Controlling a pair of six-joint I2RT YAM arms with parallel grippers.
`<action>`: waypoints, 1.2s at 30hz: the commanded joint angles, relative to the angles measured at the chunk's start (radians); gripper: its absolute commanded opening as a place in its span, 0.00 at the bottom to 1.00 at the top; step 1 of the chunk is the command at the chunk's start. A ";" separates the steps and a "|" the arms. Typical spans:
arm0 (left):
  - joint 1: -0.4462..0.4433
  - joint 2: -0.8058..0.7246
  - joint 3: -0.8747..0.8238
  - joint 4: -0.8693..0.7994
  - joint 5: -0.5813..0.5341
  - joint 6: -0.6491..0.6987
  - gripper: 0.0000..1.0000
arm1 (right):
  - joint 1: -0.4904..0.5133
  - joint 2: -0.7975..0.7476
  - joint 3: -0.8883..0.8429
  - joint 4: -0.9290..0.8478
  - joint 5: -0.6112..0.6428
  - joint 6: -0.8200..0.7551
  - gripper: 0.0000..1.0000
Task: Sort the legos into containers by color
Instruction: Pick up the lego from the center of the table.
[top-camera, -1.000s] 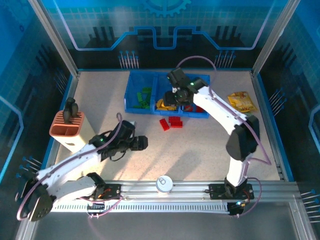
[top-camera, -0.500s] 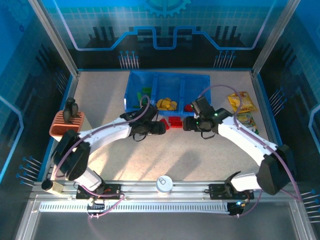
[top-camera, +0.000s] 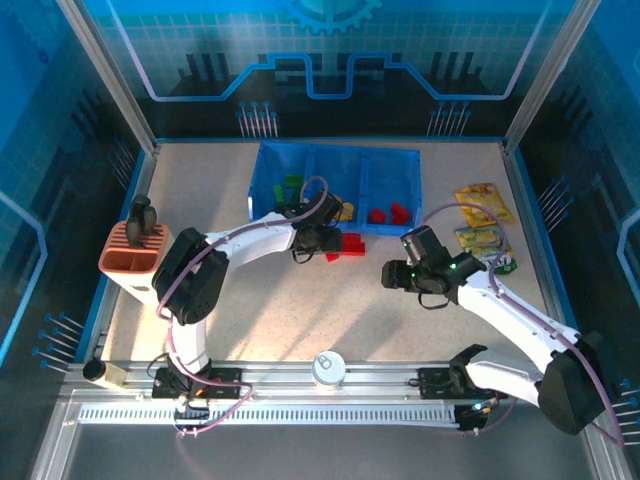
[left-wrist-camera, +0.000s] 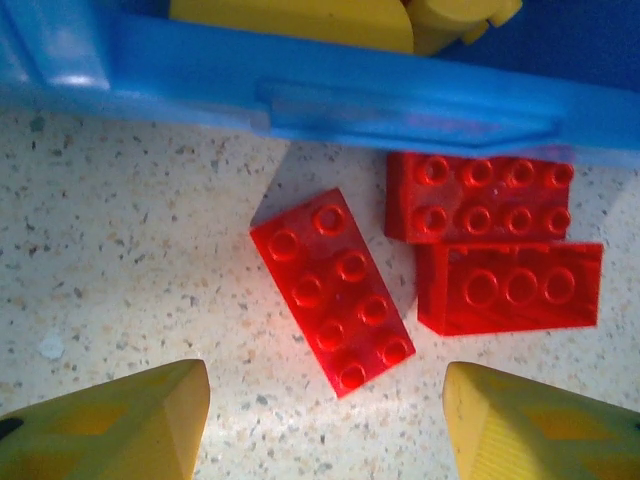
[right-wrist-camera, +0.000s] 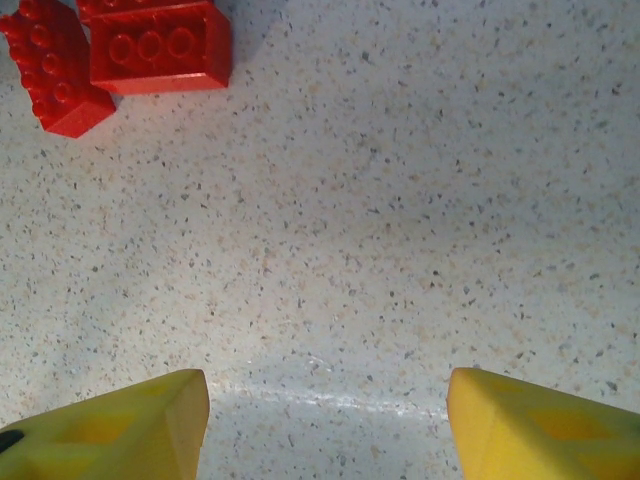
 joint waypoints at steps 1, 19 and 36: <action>0.000 0.052 0.071 -0.065 -0.044 -0.017 0.64 | -0.014 -0.033 -0.028 0.026 -0.016 0.032 0.65; -0.004 0.177 0.136 -0.104 -0.078 -0.004 0.56 | -0.015 -0.115 -0.049 0.006 -0.012 0.041 0.65; -0.026 0.057 0.037 -0.101 -0.110 -0.030 0.35 | -0.014 -0.127 -0.066 0.017 -0.009 0.047 0.65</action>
